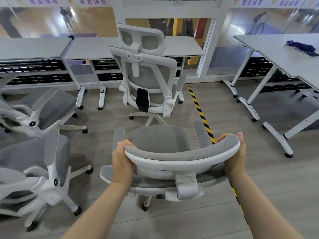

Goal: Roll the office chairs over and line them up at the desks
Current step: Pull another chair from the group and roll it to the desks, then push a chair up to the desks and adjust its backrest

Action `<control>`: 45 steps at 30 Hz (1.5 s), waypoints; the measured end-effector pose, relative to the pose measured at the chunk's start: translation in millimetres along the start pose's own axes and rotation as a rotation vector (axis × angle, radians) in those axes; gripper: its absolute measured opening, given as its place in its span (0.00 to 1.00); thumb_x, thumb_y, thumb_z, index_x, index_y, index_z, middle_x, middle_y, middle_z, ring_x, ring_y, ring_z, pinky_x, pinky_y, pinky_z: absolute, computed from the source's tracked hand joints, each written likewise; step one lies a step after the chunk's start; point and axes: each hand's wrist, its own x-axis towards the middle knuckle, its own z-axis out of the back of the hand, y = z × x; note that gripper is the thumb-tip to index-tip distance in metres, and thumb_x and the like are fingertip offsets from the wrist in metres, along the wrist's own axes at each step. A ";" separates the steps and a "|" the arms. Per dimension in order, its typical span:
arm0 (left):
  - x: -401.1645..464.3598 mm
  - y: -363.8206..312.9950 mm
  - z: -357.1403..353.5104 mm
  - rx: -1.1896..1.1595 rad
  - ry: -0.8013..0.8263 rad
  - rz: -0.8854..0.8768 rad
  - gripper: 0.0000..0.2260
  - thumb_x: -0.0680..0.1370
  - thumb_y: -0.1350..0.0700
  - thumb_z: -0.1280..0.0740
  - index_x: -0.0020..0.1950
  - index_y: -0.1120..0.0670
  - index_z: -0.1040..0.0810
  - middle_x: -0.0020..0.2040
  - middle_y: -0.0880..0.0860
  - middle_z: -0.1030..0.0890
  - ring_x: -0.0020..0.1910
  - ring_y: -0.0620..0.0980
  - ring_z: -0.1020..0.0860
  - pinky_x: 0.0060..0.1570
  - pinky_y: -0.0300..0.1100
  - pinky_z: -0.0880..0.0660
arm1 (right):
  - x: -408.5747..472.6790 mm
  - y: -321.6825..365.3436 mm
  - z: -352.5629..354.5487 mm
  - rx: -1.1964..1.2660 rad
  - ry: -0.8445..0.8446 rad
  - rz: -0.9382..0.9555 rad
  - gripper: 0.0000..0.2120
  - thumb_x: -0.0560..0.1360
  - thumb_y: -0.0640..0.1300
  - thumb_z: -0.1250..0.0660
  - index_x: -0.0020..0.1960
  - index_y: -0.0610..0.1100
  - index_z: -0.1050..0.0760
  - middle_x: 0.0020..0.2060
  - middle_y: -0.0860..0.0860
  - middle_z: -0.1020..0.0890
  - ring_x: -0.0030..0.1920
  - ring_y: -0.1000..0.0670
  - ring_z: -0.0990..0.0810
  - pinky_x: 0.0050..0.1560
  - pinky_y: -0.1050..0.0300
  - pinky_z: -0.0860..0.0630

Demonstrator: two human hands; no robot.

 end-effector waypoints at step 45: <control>25.4 -17.8 19.1 0.259 0.370 -0.025 0.20 0.85 0.55 0.49 0.51 0.53 0.17 0.50 0.50 0.16 0.54 0.46 0.20 0.58 0.41 0.26 | 23.4 80.2 12.2 -0.316 0.334 0.003 0.22 0.83 0.49 0.49 0.51 0.40 0.18 0.51 0.44 0.15 0.56 0.45 0.19 0.63 0.49 0.28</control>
